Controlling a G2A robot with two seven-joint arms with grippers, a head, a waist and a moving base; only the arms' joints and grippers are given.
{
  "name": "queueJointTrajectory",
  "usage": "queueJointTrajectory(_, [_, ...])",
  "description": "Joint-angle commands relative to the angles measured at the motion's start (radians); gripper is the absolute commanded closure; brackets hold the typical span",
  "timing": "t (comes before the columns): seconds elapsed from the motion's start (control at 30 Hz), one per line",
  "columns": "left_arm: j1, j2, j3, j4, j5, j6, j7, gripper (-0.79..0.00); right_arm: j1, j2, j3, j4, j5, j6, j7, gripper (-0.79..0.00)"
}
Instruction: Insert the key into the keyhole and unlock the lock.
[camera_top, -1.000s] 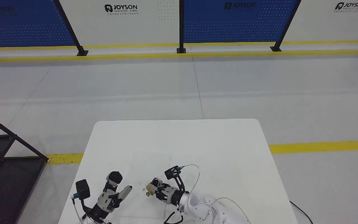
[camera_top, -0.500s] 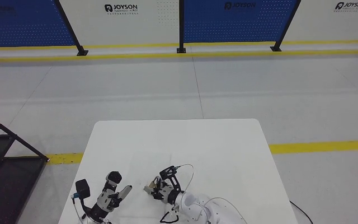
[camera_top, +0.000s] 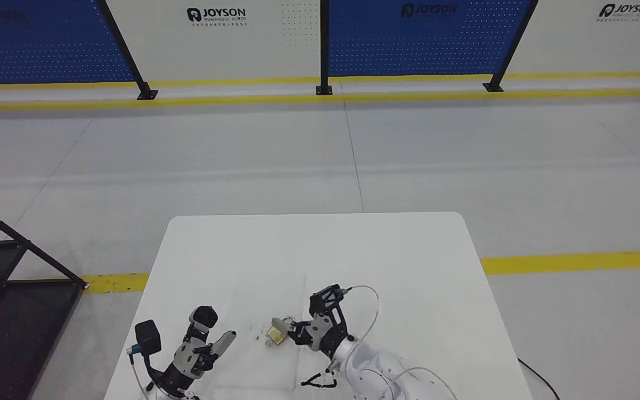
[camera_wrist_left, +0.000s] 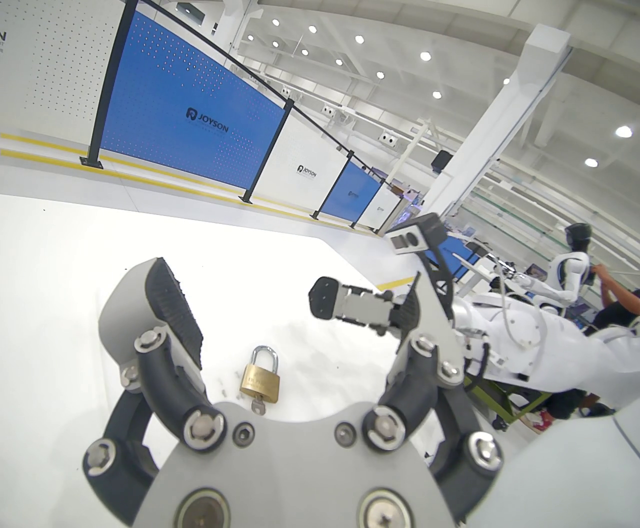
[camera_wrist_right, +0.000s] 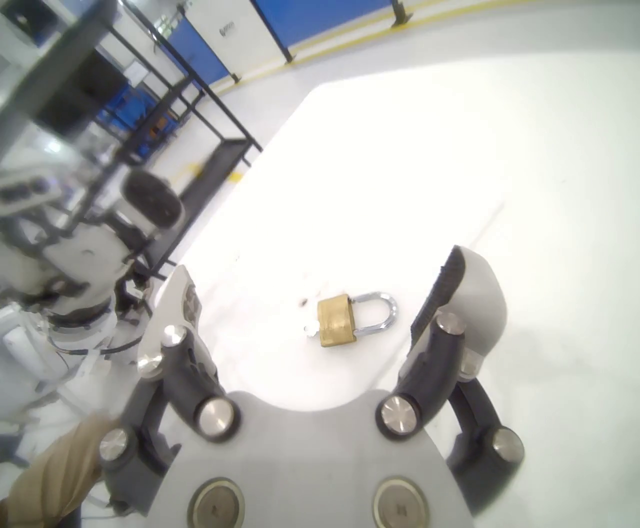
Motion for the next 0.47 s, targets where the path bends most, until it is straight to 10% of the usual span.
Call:
queueJointTrajectory(0.0, [0.0, 0.0, 0.0, 0.0, 0.0, 0.0, 0.0, -0.785, -0.059, 0.018, 0.047, -0.081, -0.035, -0.009, -0.017, -0.785])
queueJointTrajectory(0.43, [0.0, 0.0, 0.0, 0.0, 0.0, 0.0, 0.0, -0.785, -0.059, 0.018, 0.047, -0.081, -0.035, -0.009, -0.017, -0.784])
